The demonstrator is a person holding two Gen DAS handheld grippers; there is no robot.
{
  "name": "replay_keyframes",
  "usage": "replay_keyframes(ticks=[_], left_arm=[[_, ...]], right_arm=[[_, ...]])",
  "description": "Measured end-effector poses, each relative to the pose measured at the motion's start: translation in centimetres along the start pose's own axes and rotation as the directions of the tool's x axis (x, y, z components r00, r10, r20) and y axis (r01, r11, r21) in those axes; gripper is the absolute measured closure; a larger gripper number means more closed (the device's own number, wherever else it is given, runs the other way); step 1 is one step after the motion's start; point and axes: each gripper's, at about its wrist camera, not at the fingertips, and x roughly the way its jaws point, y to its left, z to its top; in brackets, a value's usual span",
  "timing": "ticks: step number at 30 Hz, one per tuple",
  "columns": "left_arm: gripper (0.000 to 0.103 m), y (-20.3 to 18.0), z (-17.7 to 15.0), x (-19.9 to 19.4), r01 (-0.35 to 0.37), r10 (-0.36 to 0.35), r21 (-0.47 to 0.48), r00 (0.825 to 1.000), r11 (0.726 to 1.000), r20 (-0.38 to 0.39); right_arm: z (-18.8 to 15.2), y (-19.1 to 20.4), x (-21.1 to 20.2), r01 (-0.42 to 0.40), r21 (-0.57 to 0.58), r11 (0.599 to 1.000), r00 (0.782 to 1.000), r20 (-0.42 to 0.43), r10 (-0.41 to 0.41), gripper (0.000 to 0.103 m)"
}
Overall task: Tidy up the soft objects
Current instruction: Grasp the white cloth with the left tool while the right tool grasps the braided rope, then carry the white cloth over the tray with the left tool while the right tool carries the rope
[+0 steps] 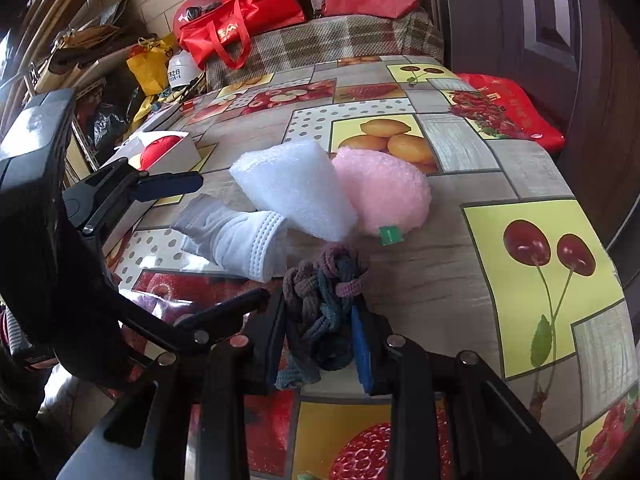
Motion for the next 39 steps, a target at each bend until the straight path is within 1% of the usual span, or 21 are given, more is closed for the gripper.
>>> replay_keyframes(ticks=[1, 2, 3, 4, 5, 7, 9, 11, 13, 15, 18, 20, 22, 23, 26, 34, 37, 39], left_arm=[[0.020, 0.2, 0.0, 0.0, 0.008, -0.008, -0.008, 1.000, 1.000, -0.002], [0.027, 0.4, 0.0, 0.1, 0.013, -0.013, -0.019, 1.000, 1.000, -0.005], [0.031, 0.5, 0.0, 0.1, 0.022, -0.022, -0.026, 1.000, 0.999, -0.001], [0.037, 0.6, -0.1, -0.2, 0.030, -0.029, -0.032, 0.999, 0.999, 0.013], [0.040, 0.7, -0.1, -0.5, 0.039, -0.038, -0.040, 0.999, 0.998, 0.030], [0.042, 1.0, -0.5, -1.3, 0.062, -0.058, -0.072, 0.997, 0.996, 0.053], [0.042, 1.4, -1.0, -2.5, 0.071, -0.061, -0.112, 0.994, 0.991, 0.087], [0.042, 1.7, -1.7, -3.9, 0.067, -0.048, -0.148, 0.990, 0.987, 0.130], [0.042, 2.1, -2.4, -5.3, 0.054, -0.022, -0.184, 0.985, 0.981, 0.170], [0.042, 2.4, -3.1, -6.6, 0.036, 0.009, -0.212, 0.979, 0.977, 0.205], [0.042, 2.6, -4.0, -8.5, -0.018, 0.086, -0.252, 0.961, 0.968, 0.263], [0.042, 2.9, -4.5, -9.5, -0.048, 0.134, -0.282, 0.947, 0.958, 0.292], [0.042, 3.3, -5.2, -10.2, -0.060, 0.159, -0.309, 0.939, 0.949, 0.306], [0.042, 3.5, -5.5, -10.5, -0.064, 0.168, -0.319, 0.936, 0.946, 0.310], [0.042, 4.0, -6.6, -11.5, -0.073, 0.189, -0.341, 0.929, 0.937, 0.319], [0.042, 5.0, -10.0, -14.1, -0.102, 0.223, -0.354, 0.921, 0.929, 0.319], [0.042, 6.2, -11.4, -14.9, -0.117, 0.248, -0.385, 0.917, 0.916, 0.311], [0.042, 7.3, -12.4, -15.4, -0.126, 0.267, -0.415, 0.915, 0.901, 0.302]], right_arm=[[0.0, 0.1, 0.0, 0.000, -0.005, 1.000, 1.000, 0.001, 0.000, 0.073], [0.0, 0.2, 0.0, 0.000, -0.007, 1.000, 1.000, 0.003, 0.000, 0.073], [0.0, 0.2, 0.0, -0.001, -0.007, 1.000, 1.000, 0.005, 0.001, 0.073], [0.0, 0.1, -0.1, -0.001, -0.006, 1.000, 1.000, 0.011, 0.001, 0.073], [0.0, 0.0, -0.3, 0.003, -0.001, 1.000, 1.000, 0.018, -0.003, 0.073], [-0.1, -0.3, -0.8, 0.010, 0.015, 1.000, 0.999, 0.050, -0.011, 0.073], [-0.1, -0.3, -1.6, -0.003, 0.014, 1.000, 0.996, 0.088, 0.002, 0.073], [-0.3, 0.1, -2.5, 0.006, -0.004, 1.000, 0.991, 0.137, -0.005, 0.074], [-0.5, 0.9, -3.3, 0.045, -0.033, 0.998, 0.981, 0.192, -0.038, 0.074], [-0.9, 1.8, -4.4, 0.089, -0.054, 0.995, 0.964, 0.257, -0.072, 0.074], [-1.2, 2.3, -5.6, 0.082, -0.039, 0.996, 0.944, 0.323, -0.065, 0.074], [-1.5, 2.9, -6.3, 0.093, -0.038, 0.995, 0.928, 0.365, -0.073, 0.074], [-1.7, 3.5, -6.8, 0.103, -0.042, 0.994, 0.914, 0.397, -0.078, 0.074], [-1.7, 3.7, -6.9, 0.102, -0.044, 0.994, 0.911, 0.405, -0.075, 0.074], [-1.7, 4.4, -6.8, 0.101, -0.048, 0.994, 0.910, 0.408, -0.072, 0.074], [-1.5, 6.6, -6.1, 0.073, -0.059, 0.996, 0.919, 0.392, -0.044, 0.073], [-1.6, 7.9, -5.9, 0.072, -0.086, 0.994, 0.919, 0.393, -0.033, 0.073], [-1.8, 8.8, -5.7, 0.074, -0.106, 0.992, 0.918, 0.395, -0.026, 0.073]])
